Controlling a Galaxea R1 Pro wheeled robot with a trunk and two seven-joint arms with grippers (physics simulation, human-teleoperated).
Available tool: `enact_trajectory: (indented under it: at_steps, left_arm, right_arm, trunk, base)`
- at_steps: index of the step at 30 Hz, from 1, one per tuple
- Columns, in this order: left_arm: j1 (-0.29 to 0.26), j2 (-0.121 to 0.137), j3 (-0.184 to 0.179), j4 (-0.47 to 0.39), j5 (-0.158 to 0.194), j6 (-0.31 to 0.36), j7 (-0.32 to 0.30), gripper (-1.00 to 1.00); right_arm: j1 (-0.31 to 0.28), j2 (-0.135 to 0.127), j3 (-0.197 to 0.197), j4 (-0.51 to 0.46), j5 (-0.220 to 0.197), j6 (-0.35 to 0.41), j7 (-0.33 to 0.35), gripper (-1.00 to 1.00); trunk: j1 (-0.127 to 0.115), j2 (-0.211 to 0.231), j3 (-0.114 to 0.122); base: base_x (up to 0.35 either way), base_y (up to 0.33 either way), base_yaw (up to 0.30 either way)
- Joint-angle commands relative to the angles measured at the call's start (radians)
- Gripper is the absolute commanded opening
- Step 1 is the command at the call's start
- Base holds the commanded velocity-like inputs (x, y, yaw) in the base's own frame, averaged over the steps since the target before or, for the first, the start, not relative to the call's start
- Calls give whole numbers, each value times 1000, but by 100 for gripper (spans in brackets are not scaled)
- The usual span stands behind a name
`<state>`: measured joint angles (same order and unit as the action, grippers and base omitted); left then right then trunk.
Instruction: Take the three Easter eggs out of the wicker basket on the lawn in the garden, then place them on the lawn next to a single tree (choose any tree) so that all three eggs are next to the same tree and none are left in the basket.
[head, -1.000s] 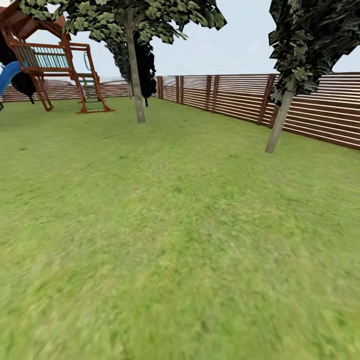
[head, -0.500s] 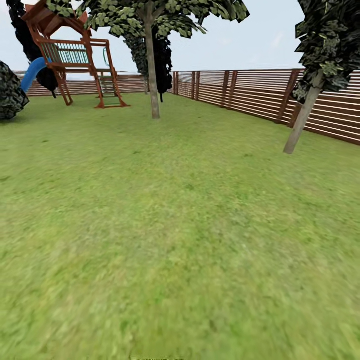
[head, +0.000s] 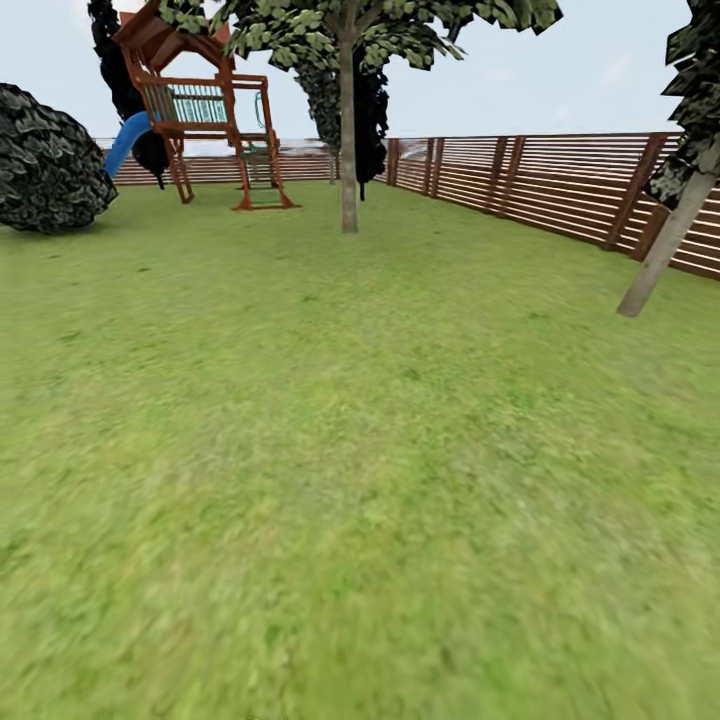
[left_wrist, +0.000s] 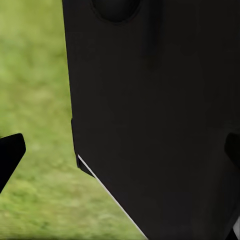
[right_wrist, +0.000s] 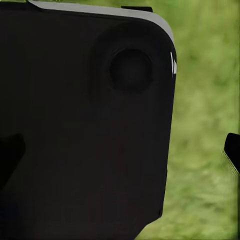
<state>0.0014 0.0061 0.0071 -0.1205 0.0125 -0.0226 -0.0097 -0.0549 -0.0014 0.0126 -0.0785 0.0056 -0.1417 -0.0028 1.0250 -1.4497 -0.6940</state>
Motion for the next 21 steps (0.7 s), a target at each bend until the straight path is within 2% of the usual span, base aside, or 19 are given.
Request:
enact_trajectory:
  at_steps: [1, 12, 21]
  left_arm:
    - [0, 0, 1, -1, 1, -2, -1, 100]
    - [0, 0, 1, -1, 1, -2, -1, 100]
    - [0, 0, 0, -1, 1, -2, -1, 100]
  right_arm:
    - [0, 0, 1, 1, 1, -3, 0, 100]
    - [0, 0, 1, 7, 1, -57, 0, 100]
    - [0, 0, 1, 9, 1, -61, 0, 100]
  trunk:
    - [0, 0, 0]
    - [0, 0, 10]
    - [0, 0, 20]
  base:
    - [0, 0, 294]
    - [0, 0, 251]
    - [0, 0, 227]
